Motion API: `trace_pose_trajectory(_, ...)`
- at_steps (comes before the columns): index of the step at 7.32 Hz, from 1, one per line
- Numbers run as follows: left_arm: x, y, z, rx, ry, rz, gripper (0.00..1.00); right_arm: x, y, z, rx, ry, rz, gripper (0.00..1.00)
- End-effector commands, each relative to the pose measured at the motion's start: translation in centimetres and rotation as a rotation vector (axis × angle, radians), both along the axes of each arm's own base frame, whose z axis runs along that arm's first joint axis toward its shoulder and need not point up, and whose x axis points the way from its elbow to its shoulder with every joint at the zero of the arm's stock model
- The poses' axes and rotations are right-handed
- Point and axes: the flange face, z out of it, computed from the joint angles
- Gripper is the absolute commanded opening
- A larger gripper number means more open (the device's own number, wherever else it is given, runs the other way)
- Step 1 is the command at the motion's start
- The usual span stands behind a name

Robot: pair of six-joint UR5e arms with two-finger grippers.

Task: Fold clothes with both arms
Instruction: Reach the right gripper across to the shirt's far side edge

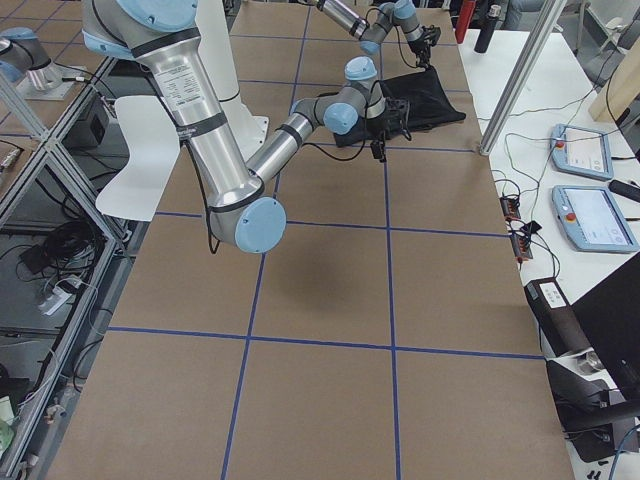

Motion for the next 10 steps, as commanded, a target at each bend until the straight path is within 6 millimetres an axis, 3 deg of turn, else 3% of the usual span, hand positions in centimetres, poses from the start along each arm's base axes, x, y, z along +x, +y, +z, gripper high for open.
trace_pose_trajectory(1, -1.1, -1.5, -1.6, 0.093, 0.0, 0.011, 0.99, -1.1, 0.6, -0.1, 0.0, 0.001, -0.016, 1.0)
trace_pose_trajectory(2, -3.3, -2.0, -3.0, 0.142, 0.009, 0.066, 1.0, -2.8, 1.0, -1.1, -0.023, -0.021, -0.007, 1.0)
trace_pose_trajectory(3, -6.1, -1.8, -2.1, 0.121, 0.049, 0.128, 1.0, -4.9, 0.5, -3.3, -0.044, -0.05, 0.026, 1.0)
trace_pose_trajectory(7, -8.6, 3.1, -0.1, 0.13, 0.107, 0.166, 1.0, -19.6, -1.9, -12.7, -0.137, -0.094, 0.2, 0.99)
trace_pose_trajectory(9, -8.7, 3.3, 0.4, 0.124, 0.104, 0.165, 1.0, -25.6, -2.3, -10.5, -0.131, -0.183, 0.26, 0.96)
trace_pose_trajectory(10, -8.8, 3.3, 0.5, 0.124, 0.104, 0.163, 1.0, -27.7, -2.1, -11.1, -0.137, -0.179, 0.274, 0.95)
